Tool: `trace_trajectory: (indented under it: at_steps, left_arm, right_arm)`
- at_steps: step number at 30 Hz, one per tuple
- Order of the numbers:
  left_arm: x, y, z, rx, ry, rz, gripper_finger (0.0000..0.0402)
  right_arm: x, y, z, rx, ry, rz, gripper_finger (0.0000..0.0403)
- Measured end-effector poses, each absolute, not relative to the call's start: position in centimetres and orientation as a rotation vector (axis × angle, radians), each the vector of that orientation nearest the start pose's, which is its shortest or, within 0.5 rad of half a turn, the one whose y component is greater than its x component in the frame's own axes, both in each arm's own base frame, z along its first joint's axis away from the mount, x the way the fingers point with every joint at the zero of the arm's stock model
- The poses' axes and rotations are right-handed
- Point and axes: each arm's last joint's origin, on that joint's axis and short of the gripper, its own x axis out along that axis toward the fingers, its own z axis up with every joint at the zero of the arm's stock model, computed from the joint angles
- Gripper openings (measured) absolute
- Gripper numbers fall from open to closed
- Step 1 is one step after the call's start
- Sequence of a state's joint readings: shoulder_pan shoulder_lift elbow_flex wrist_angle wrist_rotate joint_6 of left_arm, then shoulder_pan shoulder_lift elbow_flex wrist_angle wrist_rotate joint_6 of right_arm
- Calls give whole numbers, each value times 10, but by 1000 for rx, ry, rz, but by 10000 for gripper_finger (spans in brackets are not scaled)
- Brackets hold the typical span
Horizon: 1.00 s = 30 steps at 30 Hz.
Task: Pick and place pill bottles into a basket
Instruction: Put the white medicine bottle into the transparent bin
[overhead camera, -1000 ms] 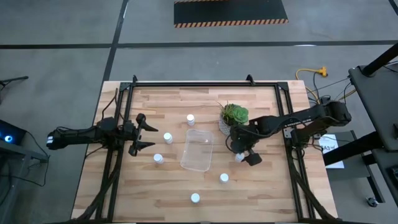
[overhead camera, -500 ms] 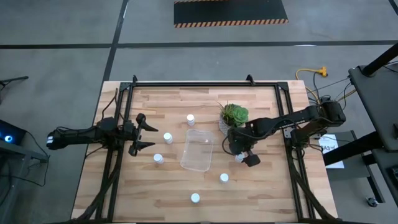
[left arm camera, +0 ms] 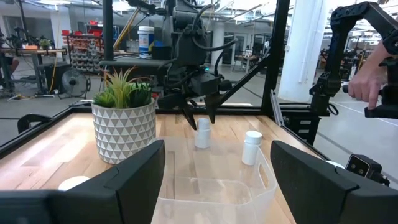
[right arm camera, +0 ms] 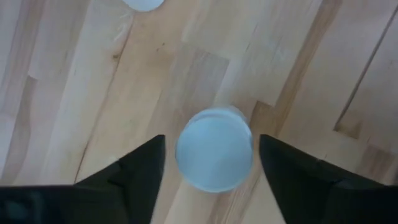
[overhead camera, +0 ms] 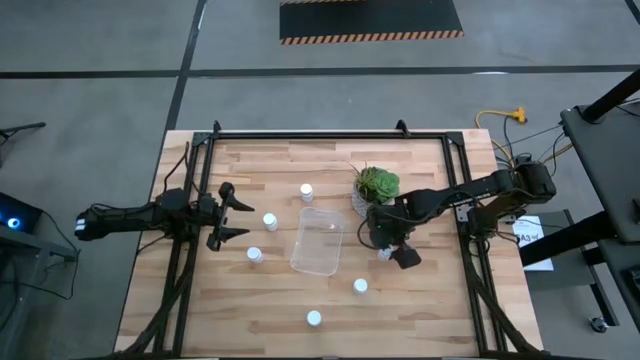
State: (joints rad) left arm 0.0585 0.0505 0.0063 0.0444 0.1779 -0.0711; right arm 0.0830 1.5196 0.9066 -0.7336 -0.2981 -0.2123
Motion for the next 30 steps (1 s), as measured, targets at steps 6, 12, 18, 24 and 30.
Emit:
trace_trajectory:
  at_steps: [6,12,18,24,30]
  left_arm:
    - [100,1,166,-71,5,-119,274]
    - [100,1,166,-71,4,-119,274]
    - [100,1,166,-71,5,-119,274]
    - [100,1,166,-71,5,-119,274]
    - [100,1,166,-71,5,-119,274]
  right_arm:
    - [261,30,183,-30,1299,463,142]
    - [261,31,183,-16,1291,482,142]
    - [263,31,186,-10,1286,475,142]
    - [276,29,213,-48,1291,375,142]
    - [297,27,247,-50,1357,307,142]
